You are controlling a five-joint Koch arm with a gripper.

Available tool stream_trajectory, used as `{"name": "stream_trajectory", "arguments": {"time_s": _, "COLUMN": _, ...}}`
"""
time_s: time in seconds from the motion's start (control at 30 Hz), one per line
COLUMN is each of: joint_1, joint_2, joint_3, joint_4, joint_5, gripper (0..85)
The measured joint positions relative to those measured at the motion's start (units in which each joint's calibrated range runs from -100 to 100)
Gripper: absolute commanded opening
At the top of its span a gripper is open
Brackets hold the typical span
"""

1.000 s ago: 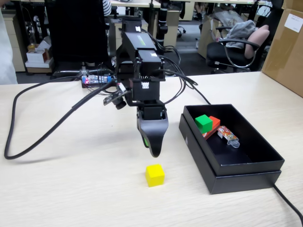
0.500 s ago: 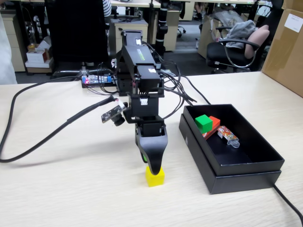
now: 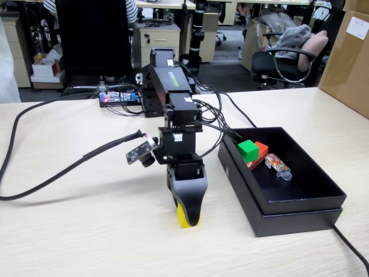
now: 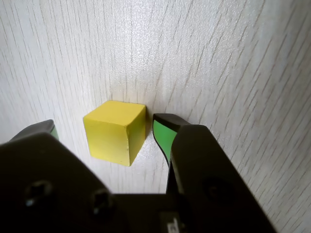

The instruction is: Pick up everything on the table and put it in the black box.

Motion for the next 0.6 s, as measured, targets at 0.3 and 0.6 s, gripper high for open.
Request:
{"name": "stream_trajectory", "arguments": {"time_s": 0.3, "joint_1": -0.05, "joint_2": 0.38, "joint_3": -0.37, "joint_4": 0.00, "joint_5": -0.49, "gripper": 18.5}}
{"name": "stream_trajectory", "arguments": {"time_s": 0.6, "joint_1": -0.24, "joint_2": 0.25, "joint_3": -1.10, "joint_4": 0.58, "joint_5": -0.73, "gripper": 6.9}}
